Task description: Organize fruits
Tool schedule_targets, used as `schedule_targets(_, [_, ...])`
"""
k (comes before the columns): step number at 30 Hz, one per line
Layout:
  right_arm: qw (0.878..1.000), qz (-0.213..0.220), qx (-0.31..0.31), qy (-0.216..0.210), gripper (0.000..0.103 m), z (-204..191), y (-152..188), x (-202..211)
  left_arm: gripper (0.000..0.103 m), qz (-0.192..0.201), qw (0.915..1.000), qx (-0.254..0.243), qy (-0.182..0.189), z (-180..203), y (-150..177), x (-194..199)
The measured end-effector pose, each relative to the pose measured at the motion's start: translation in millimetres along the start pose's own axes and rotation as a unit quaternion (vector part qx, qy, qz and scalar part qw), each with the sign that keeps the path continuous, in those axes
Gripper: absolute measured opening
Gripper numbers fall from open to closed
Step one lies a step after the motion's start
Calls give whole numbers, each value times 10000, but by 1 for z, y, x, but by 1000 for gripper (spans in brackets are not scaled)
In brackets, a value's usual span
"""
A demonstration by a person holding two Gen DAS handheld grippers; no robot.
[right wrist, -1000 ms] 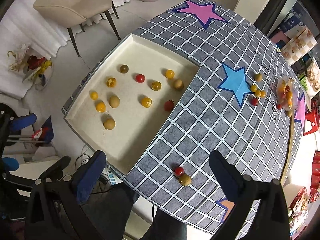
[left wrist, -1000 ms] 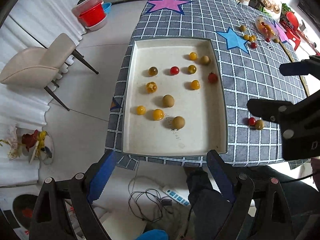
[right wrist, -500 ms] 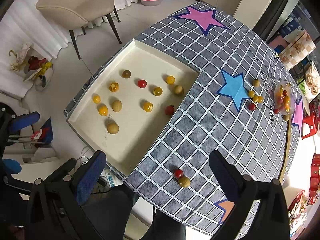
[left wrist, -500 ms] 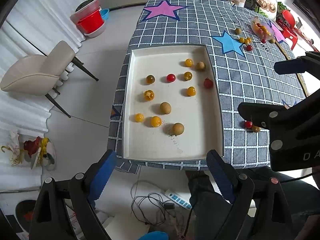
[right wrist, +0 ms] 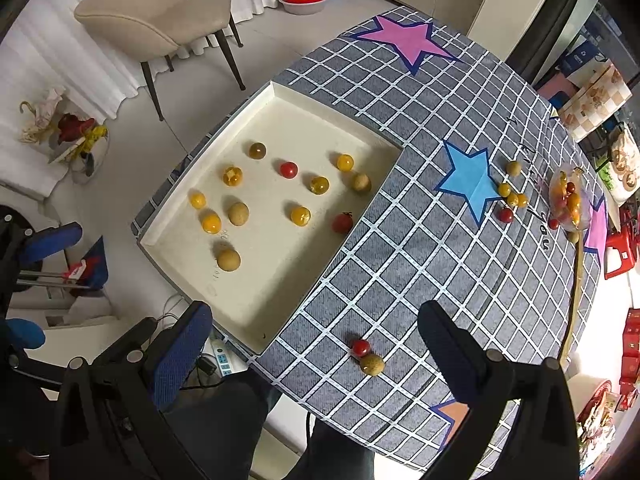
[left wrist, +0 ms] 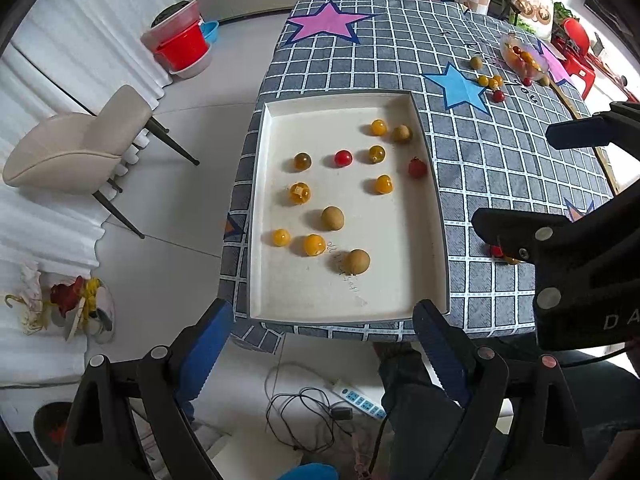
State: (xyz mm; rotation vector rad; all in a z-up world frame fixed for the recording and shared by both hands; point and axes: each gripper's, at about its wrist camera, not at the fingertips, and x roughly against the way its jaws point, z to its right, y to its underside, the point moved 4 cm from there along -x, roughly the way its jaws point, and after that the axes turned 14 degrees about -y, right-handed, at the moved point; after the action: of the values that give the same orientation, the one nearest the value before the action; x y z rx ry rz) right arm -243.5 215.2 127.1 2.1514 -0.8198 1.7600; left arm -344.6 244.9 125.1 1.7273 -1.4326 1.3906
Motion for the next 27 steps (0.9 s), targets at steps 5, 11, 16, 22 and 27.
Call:
schedule_targets(5, [10000,0,4,-3,103,0,0,0,92,21,10000,-46,20,0,-1,1])
schedule_targets(11, [10000,2,-2,-4,103,0,0,0,92,28,9999,-130,13,2,-2,1])
schedule_targets(16, [10000,3,1,-15,103,-2,0,0,92,28,9999,-133,6,2,-3,0])
schedule_targets(22, [10000,6,-6,-11,103,-2,-1,0,92,31,9999,-128,2,3,-2,1])
schedule_targets(27, [10000,1,-3,-12,103,-2,-1,0,92,26,9999,-143,34,4,-3,0])
